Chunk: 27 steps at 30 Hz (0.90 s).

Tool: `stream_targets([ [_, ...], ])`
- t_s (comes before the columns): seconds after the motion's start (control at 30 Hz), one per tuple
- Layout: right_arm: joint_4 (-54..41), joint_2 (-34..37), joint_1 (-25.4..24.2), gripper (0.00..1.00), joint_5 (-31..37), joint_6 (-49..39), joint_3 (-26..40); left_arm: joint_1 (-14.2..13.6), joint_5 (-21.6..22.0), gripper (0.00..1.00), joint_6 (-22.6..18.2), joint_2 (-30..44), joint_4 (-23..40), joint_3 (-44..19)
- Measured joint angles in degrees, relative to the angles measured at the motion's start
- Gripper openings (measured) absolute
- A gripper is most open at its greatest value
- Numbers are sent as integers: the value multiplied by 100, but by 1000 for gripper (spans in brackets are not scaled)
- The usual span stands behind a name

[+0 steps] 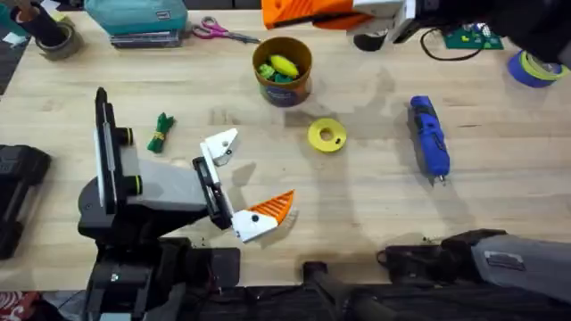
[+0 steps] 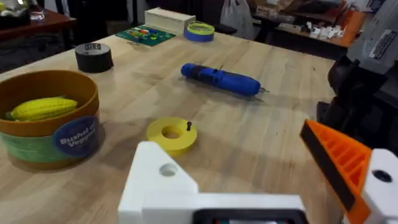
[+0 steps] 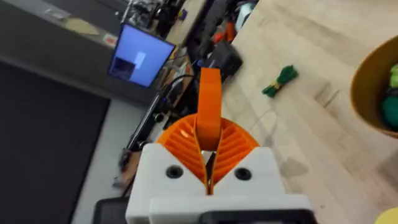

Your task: Pick up the gripper from the table and insert it into the empty holder that is missing its gripper. Then pick up a screw, insert it into the mounting hole, and use the screwdriver to tighten it. Finally, clean up the table by picking up the vegetable and placing it into the bucket.

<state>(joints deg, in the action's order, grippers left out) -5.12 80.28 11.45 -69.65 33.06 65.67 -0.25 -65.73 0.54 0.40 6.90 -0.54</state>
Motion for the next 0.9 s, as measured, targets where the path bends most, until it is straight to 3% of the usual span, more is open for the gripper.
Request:
stream_targets([
  [0.23,282,262,-190,9,-666,82,-125,0,0,985,0,0,0,0],
  [0.37,1867,259,-224,9,-873,712,-489,0,0,986,0,0,0,-1],
  [0.6,4916,260,-521,9,-987,2696,-1740,0,0,986,0,0,0,0],
  [0.73,5534,263,-687,9,-1002,3708,-2430,0,2,986,2,0,0,0],
  [0.9,5688,508,-685,9,-1036,3997,-2785,0,0,985,13,0,0,0],
])
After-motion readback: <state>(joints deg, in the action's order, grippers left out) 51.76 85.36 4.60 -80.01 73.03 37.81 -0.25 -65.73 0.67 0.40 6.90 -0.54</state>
